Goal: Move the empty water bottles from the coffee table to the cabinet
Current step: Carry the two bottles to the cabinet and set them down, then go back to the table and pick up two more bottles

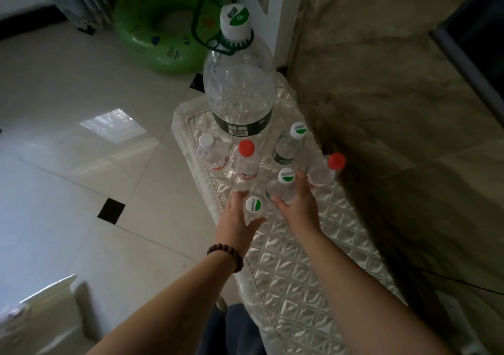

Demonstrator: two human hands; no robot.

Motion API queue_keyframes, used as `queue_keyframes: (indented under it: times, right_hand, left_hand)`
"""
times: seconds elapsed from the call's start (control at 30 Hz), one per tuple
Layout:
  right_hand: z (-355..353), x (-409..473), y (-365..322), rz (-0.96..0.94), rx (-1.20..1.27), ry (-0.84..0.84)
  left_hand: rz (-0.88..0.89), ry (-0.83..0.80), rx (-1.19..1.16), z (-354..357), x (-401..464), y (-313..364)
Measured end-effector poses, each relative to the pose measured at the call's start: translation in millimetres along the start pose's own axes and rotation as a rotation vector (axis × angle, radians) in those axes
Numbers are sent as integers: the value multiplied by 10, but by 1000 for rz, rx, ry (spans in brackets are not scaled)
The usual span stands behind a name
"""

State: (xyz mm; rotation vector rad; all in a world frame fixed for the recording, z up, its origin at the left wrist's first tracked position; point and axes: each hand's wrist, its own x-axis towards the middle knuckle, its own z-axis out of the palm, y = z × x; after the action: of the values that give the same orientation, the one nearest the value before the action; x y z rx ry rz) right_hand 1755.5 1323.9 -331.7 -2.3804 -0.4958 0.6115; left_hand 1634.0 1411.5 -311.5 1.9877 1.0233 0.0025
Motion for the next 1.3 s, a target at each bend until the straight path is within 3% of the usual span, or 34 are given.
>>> queue_keyframes:
  times: [0.27,0.43,0.73,1.0,1.3]
  right_hand:
    - [-19,-22,-29,25,62,-4]
    - [-193,-156,-138,9,105,-9]
    - [-815,-936,-633,-143,-90,60]
    - [-1083,-1543,-1132,-300,-170,25]
    - [-686,-1805,-1978,-556,-232,-176]
  left_hand:
    - [-75,-66,78,40,-14,-68]
    - [-3,-12,229,-83,-103,-34]
    - [17,45,340,-698,-773,306]
    - [-93,274,268,-1348,-1443,422]
    - [-386,598,189,-2067,-2148,-8]
